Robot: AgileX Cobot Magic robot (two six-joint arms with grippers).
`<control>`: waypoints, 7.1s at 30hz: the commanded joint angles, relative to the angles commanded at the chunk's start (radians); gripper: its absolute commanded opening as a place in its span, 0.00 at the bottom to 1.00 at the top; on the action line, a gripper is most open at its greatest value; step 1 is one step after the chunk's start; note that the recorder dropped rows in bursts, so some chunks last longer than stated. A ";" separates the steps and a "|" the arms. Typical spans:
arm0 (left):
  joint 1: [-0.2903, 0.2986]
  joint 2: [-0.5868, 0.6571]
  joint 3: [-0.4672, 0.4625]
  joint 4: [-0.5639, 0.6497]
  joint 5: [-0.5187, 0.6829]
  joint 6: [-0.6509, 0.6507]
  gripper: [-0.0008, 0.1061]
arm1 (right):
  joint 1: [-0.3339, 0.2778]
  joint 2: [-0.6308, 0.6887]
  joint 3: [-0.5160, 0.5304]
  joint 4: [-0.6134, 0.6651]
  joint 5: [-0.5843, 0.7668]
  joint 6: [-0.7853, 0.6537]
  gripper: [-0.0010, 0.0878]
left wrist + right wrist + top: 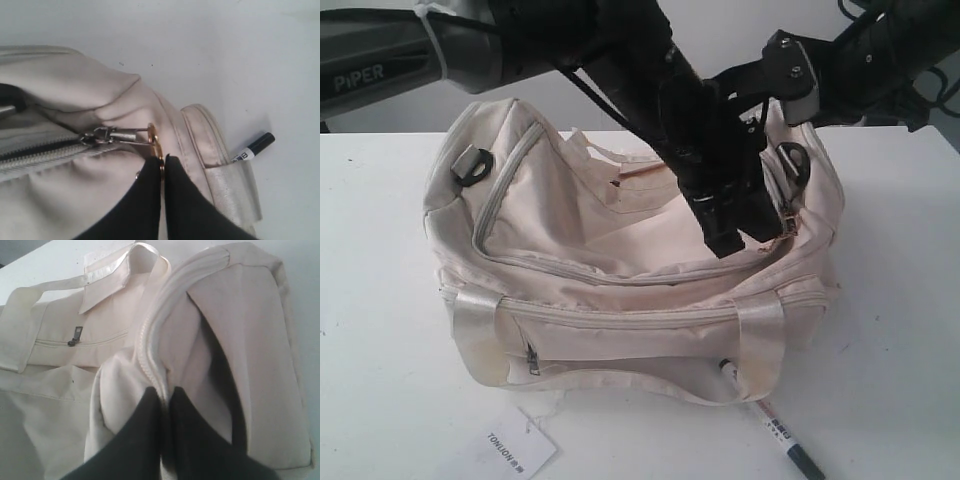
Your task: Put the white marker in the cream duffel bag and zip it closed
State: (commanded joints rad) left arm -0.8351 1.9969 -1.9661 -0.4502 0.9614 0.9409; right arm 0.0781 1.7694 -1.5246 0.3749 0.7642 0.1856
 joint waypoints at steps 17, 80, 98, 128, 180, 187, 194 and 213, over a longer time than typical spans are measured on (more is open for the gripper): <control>-0.004 -0.054 0.000 0.043 -0.116 0.000 0.01 | 0.000 -0.033 0.000 0.018 0.090 -0.009 0.34; -0.004 -0.054 0.000 0.041 -0.181 0.158 0.01 | 0.031 0.065 -0.037 0.203 0.378 -0.295 0.41; -0.004 -0.054 0.000 0.041 -0.157 0.102 0.01 | 0.031 0.061 -0.037 0.265 0.319 -0.287 0.01; -0.004 -0.054 0.000 0.041 0.065 0.023 0.01 | 0.031 0.025 -0.039 0.265 0.236 -0.269 0.01; -0.004 -0.052 0.038 0.200 0.260 -0.235 0.01 | 0.031 0.025 -0.039 0.257 0.203 -0.271 0.01; -0.004 -0.052 0.100 0.209 0.260 -0.235 0.01 | 0.031 0.025 -0.039 0.253 0.203 -0.271 0.01; -0.004 -0.054 0.105 0.211 0.260 -0.240 0.01 | 0.031 0.025 -0.039 0.249 0.203 -0.271 0.01; -0.004 -0.057 0.105 0.322 0.260 -0.324 0.01 | 0.020 0.025 -0.039 0.253 0.215 -0.261 0.01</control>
State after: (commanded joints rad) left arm -0.8395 1.9395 -1.8611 -0.1279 1.2211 0.6170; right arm 0.0985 1.7941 -1.5633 0.6278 0.9796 -0.0758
